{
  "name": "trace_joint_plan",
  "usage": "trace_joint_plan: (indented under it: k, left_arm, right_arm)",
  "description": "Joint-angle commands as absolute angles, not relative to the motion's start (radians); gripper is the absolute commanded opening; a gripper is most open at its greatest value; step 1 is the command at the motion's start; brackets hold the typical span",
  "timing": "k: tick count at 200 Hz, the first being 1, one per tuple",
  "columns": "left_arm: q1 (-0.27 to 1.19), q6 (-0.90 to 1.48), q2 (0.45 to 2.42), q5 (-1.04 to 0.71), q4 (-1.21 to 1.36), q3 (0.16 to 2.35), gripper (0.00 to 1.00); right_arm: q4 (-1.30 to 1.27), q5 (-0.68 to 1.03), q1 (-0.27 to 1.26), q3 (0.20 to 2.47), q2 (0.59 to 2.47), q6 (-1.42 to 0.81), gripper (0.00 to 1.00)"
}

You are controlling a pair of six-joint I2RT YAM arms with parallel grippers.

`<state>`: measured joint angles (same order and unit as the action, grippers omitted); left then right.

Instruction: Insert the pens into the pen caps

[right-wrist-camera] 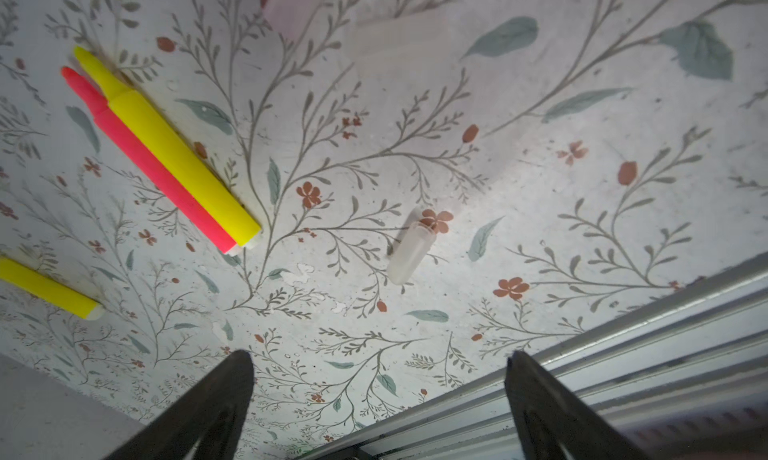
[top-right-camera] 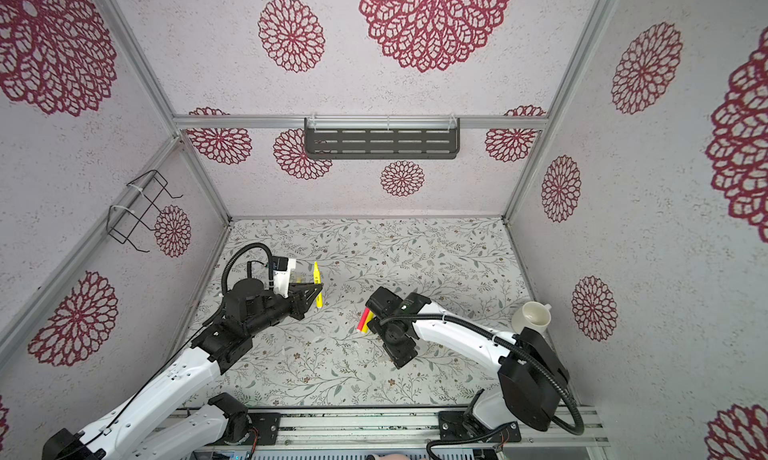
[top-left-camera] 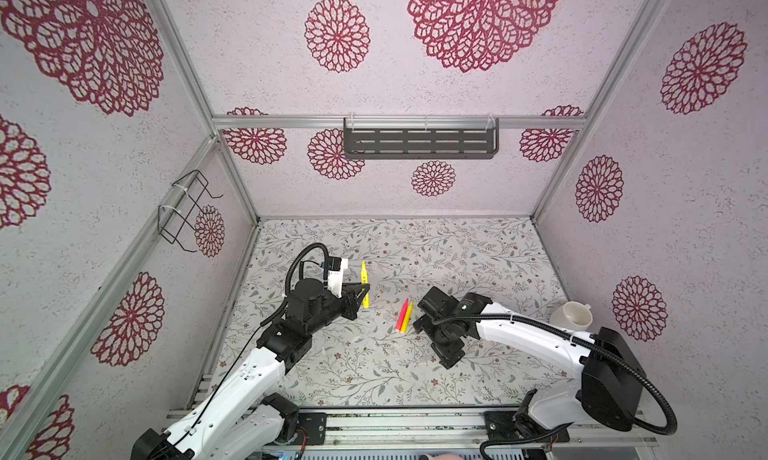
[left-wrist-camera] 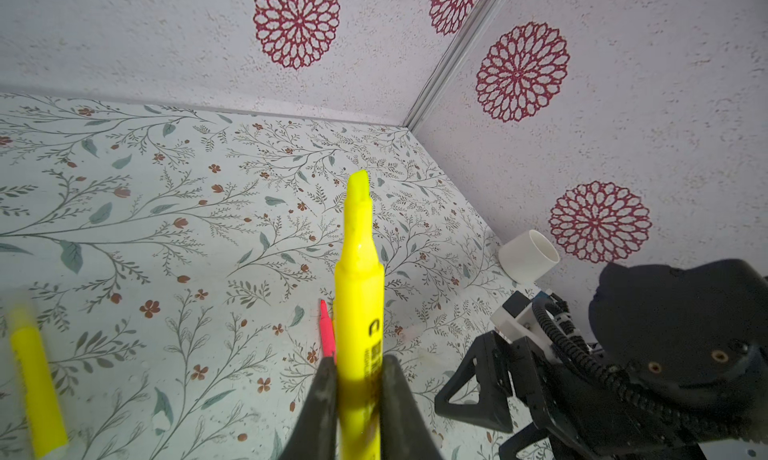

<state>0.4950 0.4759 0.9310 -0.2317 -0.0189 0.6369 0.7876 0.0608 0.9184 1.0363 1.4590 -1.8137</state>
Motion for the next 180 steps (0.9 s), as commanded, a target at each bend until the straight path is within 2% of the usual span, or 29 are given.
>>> trace_joint_plan:
  k: [1, 8, 24, 102, 120, 180]
  left_arm:
    - [0.497, 0.472, 0.925, -0.23, 0.014, 0.621, 0.0]
    - [0.496, 0.471, 0.927, -0.232, 0.014, 0.62, 0.0]
    - [0.496, 0.471, 0.934, -0.236, 0.018, 0.618, 0.0]
    - [0.497, 0.481, 0.942, -0.245, 0.025, 0.609, 0.0]
    - [0.496, 0.482, 0.94, -0.242, 0.023, 0.605, 0.0]
    - [0.496, 0.481, 0.92, -0.234, 0.011, 0.597, 0.0]
  right_arm:
    - [0.818, 0.018, 0.933, 1.04, 1.464, -1.903, 0.87]
    - [0.78, 0.024, 0.933, 1.011, 1.458, -1.91, 0.8]
    - [0.691, 0.027, 0.941, 0.942, 1.445, -1.95, 0.74]
    - [0.649, 0.01, 0.955, 0.884, 1.487, -1.987, 0.67]
    - [0.628, 0.017, 0.956, 0.883, 1.508, -1.985, 0.54]
    - [0.614, 0.019, 0.957, 0.902, 1.567, -1.985, 0.53]
